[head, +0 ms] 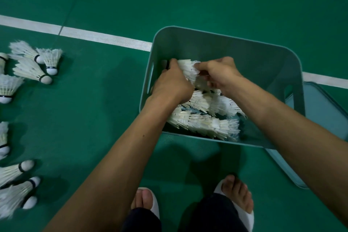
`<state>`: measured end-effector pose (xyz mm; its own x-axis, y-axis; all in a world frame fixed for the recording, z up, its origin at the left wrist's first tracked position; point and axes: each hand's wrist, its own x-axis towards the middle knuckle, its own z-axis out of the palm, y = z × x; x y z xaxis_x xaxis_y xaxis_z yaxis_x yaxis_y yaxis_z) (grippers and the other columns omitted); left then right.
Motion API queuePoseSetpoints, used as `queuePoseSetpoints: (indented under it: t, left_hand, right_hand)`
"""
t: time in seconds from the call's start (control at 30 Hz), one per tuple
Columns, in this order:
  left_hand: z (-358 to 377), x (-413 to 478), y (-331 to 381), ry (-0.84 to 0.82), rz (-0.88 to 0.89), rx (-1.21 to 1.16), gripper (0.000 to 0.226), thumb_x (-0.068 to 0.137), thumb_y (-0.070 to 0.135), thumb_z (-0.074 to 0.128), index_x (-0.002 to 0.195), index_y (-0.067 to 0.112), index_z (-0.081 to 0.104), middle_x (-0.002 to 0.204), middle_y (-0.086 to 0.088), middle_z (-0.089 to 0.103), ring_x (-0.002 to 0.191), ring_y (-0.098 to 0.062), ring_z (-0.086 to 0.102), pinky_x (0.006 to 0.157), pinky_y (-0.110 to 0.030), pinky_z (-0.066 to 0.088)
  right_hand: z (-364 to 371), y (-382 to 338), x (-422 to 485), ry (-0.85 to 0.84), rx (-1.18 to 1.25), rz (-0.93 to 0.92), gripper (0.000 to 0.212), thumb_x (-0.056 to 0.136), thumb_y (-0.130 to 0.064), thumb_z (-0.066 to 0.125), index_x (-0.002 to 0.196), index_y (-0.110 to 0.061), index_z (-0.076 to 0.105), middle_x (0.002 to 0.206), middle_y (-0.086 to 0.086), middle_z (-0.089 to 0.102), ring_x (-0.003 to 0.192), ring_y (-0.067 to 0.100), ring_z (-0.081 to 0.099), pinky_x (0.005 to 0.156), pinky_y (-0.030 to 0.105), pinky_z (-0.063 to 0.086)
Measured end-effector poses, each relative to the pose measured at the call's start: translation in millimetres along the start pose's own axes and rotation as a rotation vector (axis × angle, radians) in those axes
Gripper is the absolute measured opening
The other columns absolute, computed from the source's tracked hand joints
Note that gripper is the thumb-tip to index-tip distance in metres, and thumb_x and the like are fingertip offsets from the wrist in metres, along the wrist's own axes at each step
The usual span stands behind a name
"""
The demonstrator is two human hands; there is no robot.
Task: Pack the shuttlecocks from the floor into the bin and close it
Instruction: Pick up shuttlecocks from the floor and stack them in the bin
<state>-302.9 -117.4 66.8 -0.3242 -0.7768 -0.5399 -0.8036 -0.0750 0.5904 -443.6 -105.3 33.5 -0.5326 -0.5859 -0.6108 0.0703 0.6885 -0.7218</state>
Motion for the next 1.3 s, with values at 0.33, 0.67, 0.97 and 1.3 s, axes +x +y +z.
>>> queuePoseSetpoints:
  t: [0.33,0.67,0.97,1.3]
  left_hand:
    - [-40.4,-69.1,-4.6,0.117,0.306,0.144,0.055,0.089,0.022,0.062,0.14,0.019,0.043,0.128,-0.011,0.058,0.112,-0.032,0.058,0.091,-0.043,0.049]
    - [-98.0,-77.3,-172.2,0.614,-0.087,-0.09,0.043,0.071,0.01,0.064,0.113,0.018,0.065,0.108,-0.002,0.071,0.099,-0.026,0.066,0.082,-0.038,0.055]
    - [-67.8,-157.5,-345.7,1.04,-0.481,-0.216,0.025,0.075,0.009,0.067,0.099,0.014,0.065,0.1,-0.002,0.069,0.091,-0.022,0.066,0.085,-0.042,0.053]
    - [-39.6,-197.0,-383.8,0.669,-0.786,-0.2,0.092,0.059,0.072,0.07,0.134,0.023,0.049,0.132,-0.007,0.044,0.122,-0.033,0.051,0.097,-0.052,0.049]
  right_hand:
    - [-13.2,-26.7,-70.0,0.168,-0.271,-0.434,0.025,0.081,-0.033,0.076,0.07,-0.011,0.074,0.07,-0.002,0.075,0.057,0.006,0.059,0.063,0.03,0.047]
    - [153.7,-37.5,-175.0,0.028,-0.558,-0.913,0.021,0.084,-0.036,0.064,0.085,-0.018,0.075,0.083,-0.002,0.075,0.08,0.022,0.071,0.08,0.038,0.058]
    - [295.5,69.4,-174.8,-0.588,-1.124,-0.921,0.028,0.09,-0.032,0.065,0.112,-0.014,0.062,0.113,0.008,0.066,0.107,0.033,0.062,0.086,0.043,0.055]
    - [389.4,98.4,-200.0,-1.015,-1.193,-1.282,0.081,0.077,-0.003,0.064,0.151,-0.027,0.042,0.149,0.009,0.045,0.128,0.033,0.045,0.102,0.047,0.044]
